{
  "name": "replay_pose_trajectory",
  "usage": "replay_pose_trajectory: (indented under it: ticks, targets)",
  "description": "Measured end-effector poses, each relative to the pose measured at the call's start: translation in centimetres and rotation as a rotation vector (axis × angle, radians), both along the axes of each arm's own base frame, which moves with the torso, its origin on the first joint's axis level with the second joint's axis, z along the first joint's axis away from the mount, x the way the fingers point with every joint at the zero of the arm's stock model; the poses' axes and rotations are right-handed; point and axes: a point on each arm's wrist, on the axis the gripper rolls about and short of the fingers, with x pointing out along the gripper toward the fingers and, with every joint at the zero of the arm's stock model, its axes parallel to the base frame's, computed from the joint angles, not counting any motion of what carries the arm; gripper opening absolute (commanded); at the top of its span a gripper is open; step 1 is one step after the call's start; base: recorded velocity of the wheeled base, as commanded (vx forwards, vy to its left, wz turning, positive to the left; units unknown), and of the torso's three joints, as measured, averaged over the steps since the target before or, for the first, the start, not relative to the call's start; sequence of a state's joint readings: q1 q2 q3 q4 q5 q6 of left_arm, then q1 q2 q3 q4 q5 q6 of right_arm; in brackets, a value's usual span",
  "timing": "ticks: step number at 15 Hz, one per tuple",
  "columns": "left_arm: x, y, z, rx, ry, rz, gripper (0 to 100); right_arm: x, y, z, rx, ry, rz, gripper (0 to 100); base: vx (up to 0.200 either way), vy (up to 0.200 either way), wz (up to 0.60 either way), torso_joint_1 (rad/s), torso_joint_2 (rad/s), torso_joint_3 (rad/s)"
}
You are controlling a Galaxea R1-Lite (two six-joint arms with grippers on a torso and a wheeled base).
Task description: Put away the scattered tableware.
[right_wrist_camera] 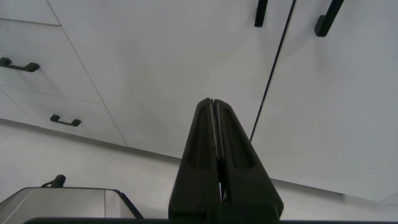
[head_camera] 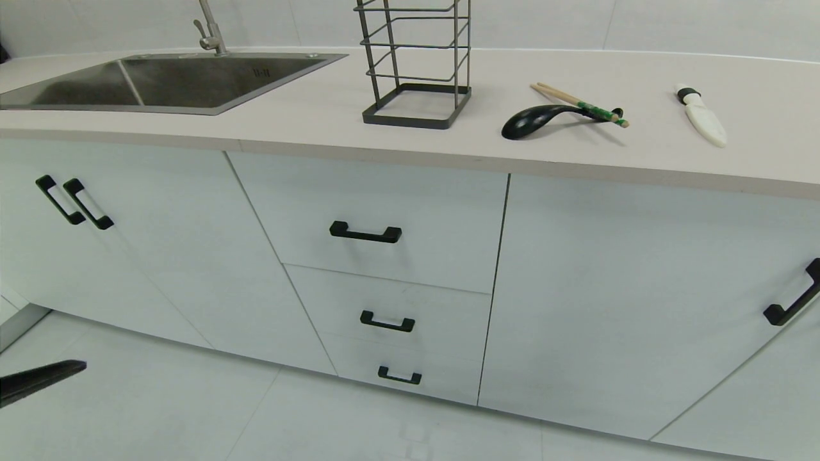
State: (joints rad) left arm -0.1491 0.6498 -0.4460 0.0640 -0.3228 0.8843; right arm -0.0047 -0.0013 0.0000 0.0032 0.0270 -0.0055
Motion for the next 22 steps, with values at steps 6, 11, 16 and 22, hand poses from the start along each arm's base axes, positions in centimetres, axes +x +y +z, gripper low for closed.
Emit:
replay_pose_trajectory:
  ticks: [6,11,16,22]
  targets:
    - [6.6,-2.9,-0.3,0.354,0.144,-0.159,100,0.0,0.0,0.0,0.000,0.000,0.000,0,0.000,0.000,0.00,0.000,0.00,0.000]
    - [12.7,-8.1,-2.5,0.450,0.247,-0.303,100,0.0,0.0,0.0,0.000,0.000,0.000,0,0.000,0.000,0.00,0.000,0.00,0.000]
    - [14.5,-9.4,-4.7,0.485,0.324,-0.314,100,0.0,0.0,0.0,0.000,0.000,0.000,0,0.000,0.000,0.00,0.000,0.00,0.000]
    - [19.5,-12.0,-7.2,0.487,0.320,-0.298,100,0.0,0.0,0.0,0.000,0.000,0.000,0,0.000,0.000,0.00,0.000,0.00,0.000]
